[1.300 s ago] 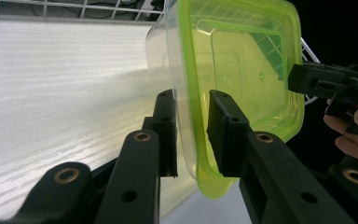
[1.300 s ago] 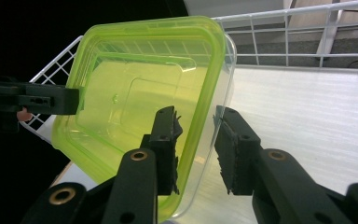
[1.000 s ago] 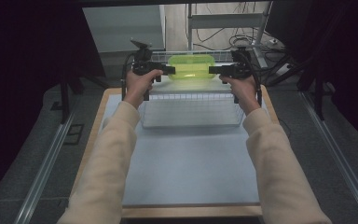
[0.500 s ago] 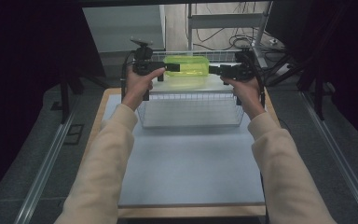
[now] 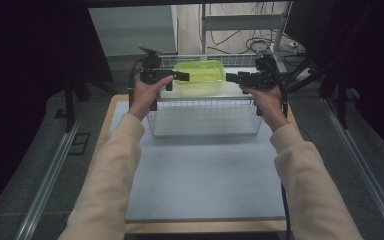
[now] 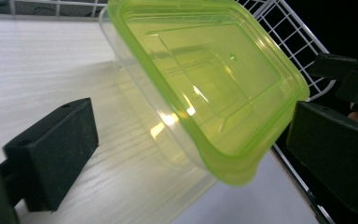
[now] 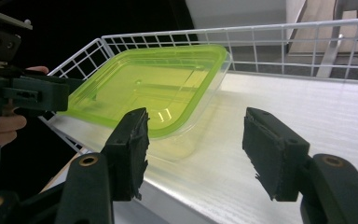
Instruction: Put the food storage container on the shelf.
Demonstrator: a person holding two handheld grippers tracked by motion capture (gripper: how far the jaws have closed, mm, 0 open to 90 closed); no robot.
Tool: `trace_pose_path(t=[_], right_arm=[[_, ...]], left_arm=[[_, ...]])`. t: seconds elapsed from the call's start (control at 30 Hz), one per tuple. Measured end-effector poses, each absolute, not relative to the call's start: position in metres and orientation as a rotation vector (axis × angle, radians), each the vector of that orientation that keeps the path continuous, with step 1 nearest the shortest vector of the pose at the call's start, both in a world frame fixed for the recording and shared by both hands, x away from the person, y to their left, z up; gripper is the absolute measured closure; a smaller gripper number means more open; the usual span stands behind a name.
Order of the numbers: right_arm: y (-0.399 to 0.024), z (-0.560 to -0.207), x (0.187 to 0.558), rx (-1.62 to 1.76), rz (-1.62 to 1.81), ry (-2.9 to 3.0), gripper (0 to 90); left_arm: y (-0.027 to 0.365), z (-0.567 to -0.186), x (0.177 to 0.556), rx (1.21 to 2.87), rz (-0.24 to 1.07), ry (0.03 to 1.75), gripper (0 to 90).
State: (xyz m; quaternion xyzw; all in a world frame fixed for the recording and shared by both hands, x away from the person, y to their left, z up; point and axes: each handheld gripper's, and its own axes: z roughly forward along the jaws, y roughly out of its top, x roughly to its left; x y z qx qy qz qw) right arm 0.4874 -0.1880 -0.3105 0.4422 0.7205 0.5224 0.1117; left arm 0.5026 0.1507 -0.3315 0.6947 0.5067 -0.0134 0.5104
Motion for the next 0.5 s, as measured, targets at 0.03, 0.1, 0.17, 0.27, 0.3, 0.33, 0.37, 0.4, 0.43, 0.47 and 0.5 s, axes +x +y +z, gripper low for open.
trace_pose_path(t=[0.03, 0.1, 0.17, 0.27, 0.3, 0.33, 0.37, 0.4, 0.43, 0.47, 0.5], right_arm=[[-0.189, -0.311, 0.485, 1.287, 1.542, 2.116, 40.7], [-0.190, -0.311, 0.481, 1.270, 1.551, 2.116, 40.2], [-0.192, -0.310, 0.477, 1.258, 1.552, 2.125, 39.6], [-0.195, -0.311, 0.466, 1.223, 1.558, 2.143, 38.0], [-0.195, -0.311, 0.466, 1.223, 1.558, 2.143, 38.0], [-0.196, -0.312, 0.462, 1.209, 1.558, 2.151, 37.0], [-0.198, -0.313, 0.458, 1.198, 1.560, 2.159, 36.1], [-0.200, -0.315, 0.451, 1.182, 1.574, 2.169, 35.1], [-0.202, -0.318, 0.444, 1.171, 1.581, 2.182, 33.9], [-0.202, -0.318, 0.444, 1.171, 1.581, 2.182, 33.9], [-0.205, -0.323, 0.432, 1.141, 1.578, 2.194, 32.2]], left_arm=[[0.153, -0.329, 0.497, 1.665, -0.026, 1.205, 0.9], [0.156, -0.324, 0.488, 1.678, 0.005, 1.193, 1.6], [0.160, -0.320, 0.477, 1.692, 0.028, 1.169, 2.1], [0.162, -0.318, 0.464, 1.692, 0.022, 1.146, 2.8], [0.163, -0.317, 0.458, 1.694, 0.022, 1.134, 2.8], [0.164, -0.317, 0.450, 1.686, 0.015, 1.121, 2.9], [0.166, -0.318, 0.439, 1.673, 0.015, 1.108, 3.1], [0.166, -0.318, 0.434, 1.664, 0.015, 1.099, 3.9], [0.167, -0.320, 0.420, 1.673, 0.015, 1.075, 4.5], [0.167, -0.320, 0.420, 1.673, 0.015, 1.075, 4.5], [0.168, -0.325, 0.403, 1.679, 0.026, 1.049, 4.9]])
